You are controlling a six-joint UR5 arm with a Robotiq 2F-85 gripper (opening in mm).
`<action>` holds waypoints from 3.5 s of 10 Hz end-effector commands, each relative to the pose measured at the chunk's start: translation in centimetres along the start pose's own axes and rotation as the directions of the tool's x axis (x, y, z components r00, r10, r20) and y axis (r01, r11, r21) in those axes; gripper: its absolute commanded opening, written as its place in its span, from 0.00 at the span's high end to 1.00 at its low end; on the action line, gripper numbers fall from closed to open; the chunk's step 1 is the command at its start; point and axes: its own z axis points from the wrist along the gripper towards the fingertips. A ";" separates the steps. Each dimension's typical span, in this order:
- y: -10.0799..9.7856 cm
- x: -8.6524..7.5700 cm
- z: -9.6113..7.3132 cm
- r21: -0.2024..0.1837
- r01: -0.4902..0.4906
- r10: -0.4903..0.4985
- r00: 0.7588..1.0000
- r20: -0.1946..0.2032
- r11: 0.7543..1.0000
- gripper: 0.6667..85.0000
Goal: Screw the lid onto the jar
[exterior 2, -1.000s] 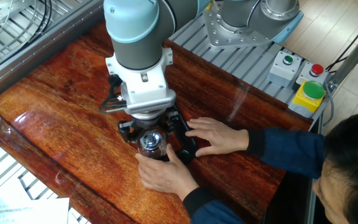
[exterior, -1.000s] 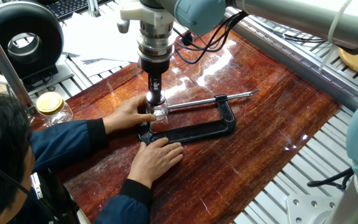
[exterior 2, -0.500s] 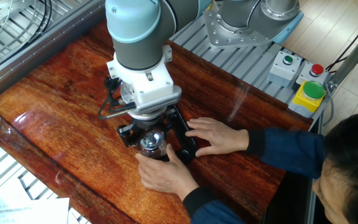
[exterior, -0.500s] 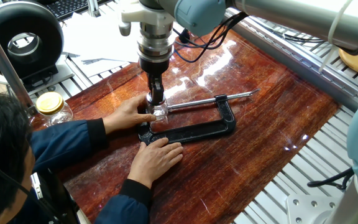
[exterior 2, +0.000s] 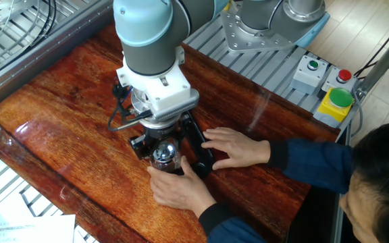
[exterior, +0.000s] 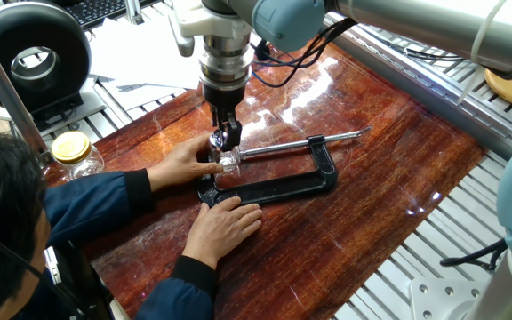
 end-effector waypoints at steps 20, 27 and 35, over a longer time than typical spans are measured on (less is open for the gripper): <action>0.3 0.0 0.4 -0.016 0.027 -0.027 1.000 0.012 1.000 0.31; 0.5 -0.1 0.5 -0.031 -0.001 0.002 1.000 0.025 1.000 0.40; 0.5 0.3 0.6 -0.048 -0.191 0.192 0.981 0.014 0.980 0.44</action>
